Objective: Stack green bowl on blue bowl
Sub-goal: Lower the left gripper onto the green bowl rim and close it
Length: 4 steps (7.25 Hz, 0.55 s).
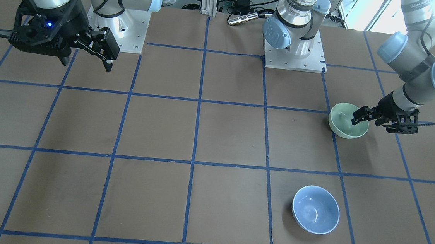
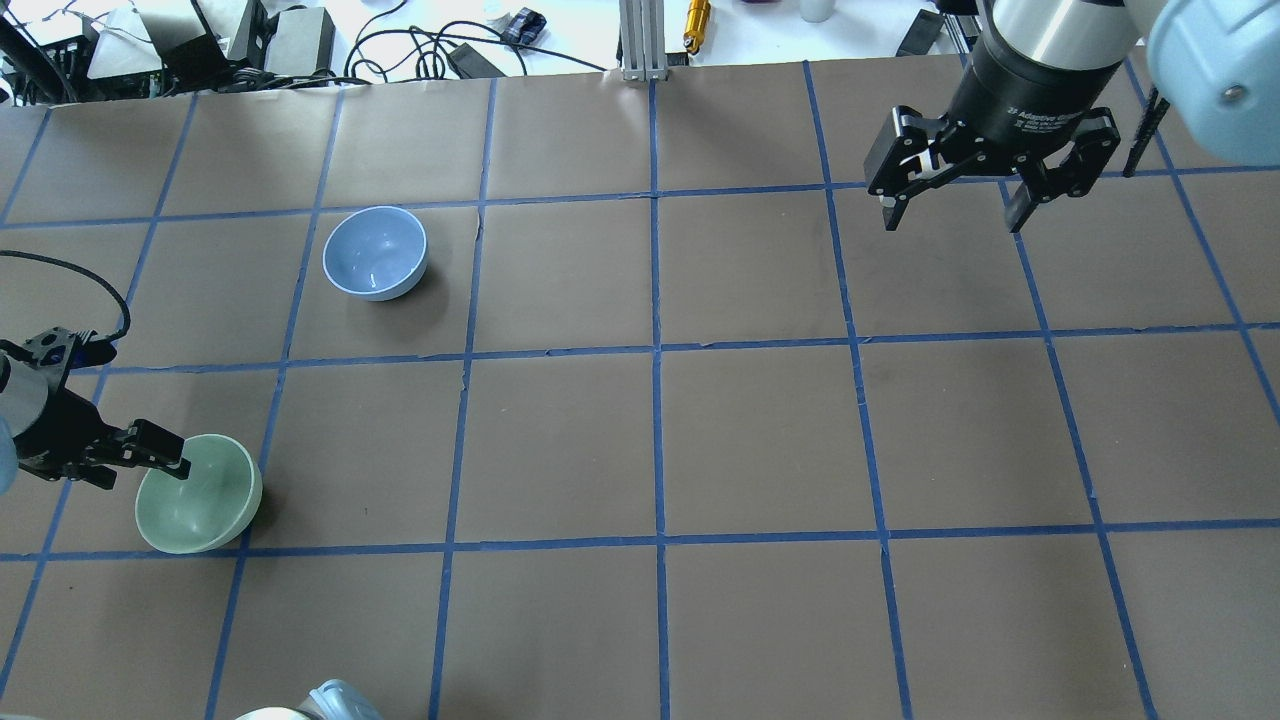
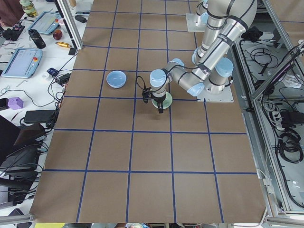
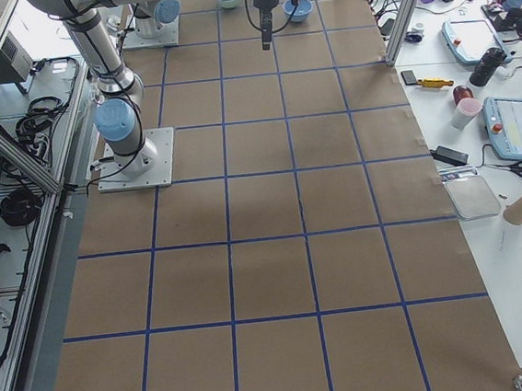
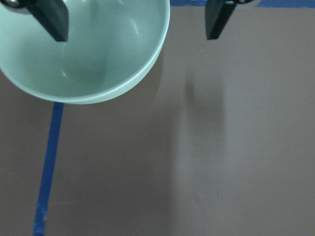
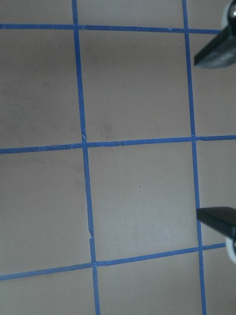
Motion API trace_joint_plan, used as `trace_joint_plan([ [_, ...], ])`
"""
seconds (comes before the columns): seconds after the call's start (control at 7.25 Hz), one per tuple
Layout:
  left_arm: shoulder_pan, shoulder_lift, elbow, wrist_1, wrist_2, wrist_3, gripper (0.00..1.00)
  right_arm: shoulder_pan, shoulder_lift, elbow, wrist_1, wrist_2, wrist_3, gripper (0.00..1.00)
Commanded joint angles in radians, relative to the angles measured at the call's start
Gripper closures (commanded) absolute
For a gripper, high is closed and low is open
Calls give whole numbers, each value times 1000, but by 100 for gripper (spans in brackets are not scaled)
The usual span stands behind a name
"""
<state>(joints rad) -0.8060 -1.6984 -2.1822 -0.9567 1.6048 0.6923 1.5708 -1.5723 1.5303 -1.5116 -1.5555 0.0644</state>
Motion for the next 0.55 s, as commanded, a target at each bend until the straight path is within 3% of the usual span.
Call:
trace_joint_plan([
  [0.0, 1, -7, -8, 3, 41, 59, 59, 0, 0, -1, 1, 0, 0, 0],
  [0.14, 1, -9, -8, -2, 38, 58, 84, 0, 0, -1, 1, 0, 0, 0],
  [0.28, 1, -13, -8, -4, 32, 64, 100, 0, 0, -1, 1, 0, 0, 0],
  [0.41, 1, -14, -2, -2, 32, 66, 100, 0, 0, -1, 1, 0, 0, 0],
])
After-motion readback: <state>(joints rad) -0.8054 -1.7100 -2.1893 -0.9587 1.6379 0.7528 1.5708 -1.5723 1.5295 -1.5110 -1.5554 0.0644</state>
